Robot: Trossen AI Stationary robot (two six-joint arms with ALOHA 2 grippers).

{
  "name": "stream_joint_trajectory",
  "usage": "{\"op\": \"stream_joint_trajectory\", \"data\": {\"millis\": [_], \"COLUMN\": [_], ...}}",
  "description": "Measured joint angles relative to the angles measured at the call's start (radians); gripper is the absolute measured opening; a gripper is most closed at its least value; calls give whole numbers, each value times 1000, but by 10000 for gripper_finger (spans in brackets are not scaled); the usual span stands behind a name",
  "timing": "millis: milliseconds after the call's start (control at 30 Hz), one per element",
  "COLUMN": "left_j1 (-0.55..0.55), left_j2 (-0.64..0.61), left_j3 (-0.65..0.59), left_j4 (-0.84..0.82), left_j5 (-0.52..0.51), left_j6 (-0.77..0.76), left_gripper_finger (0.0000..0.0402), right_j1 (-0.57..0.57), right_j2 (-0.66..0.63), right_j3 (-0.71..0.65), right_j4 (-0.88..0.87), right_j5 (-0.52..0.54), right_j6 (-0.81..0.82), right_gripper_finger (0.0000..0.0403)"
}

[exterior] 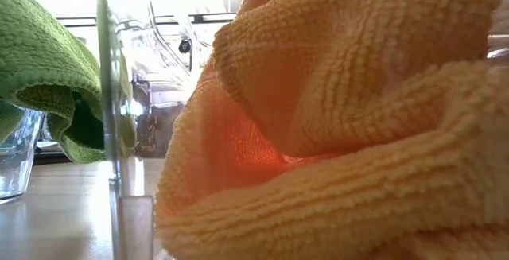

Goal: Sort microfiber towel by color & place in baskets
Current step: Put the orange towel into the right transparent bin

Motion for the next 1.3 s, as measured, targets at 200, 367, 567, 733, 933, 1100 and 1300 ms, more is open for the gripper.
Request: {"op": "stream_joint_trajectory", "data": {"millis": [200, 367, 567, 733, 933, 1100, 1300], "left_j1": [105, 191, 312, 471, 701, 840, 904], "left_j2": [0, 0, -9, -68, -169, -216, -220], "left_j3": [-17, -94, -235, -415, -627, -698, -709], "left_j4": [2, 2, 51, 307, 720, 829, 948], "left_j5": [-25, -19, 74, 172, 534, 678, 785], "left_j6": [201, 287, 446, 712, 999, 1098, 1225], "left_gripper_finger": [118, 118, 118, 118, 118, 118, 118], "right_j1": [1, 0, 0, 0, 0, 0, 11], "right_j2": [0, 0, 14, 53, 122, 146, 90], "right_j3": [99, 223, 393, 534, 626, 634, 633], "right_j4": [-3, -24, -196, -382, -535, -602, -595], "right_j5": [0, 0, 0, 0, 0, -43, -41], "right_j6": [-58, -155, -190, -162, -158, -165, -174], "right_gripper_finger": [22, 22, 22, 22, 22, 22, 22]}}
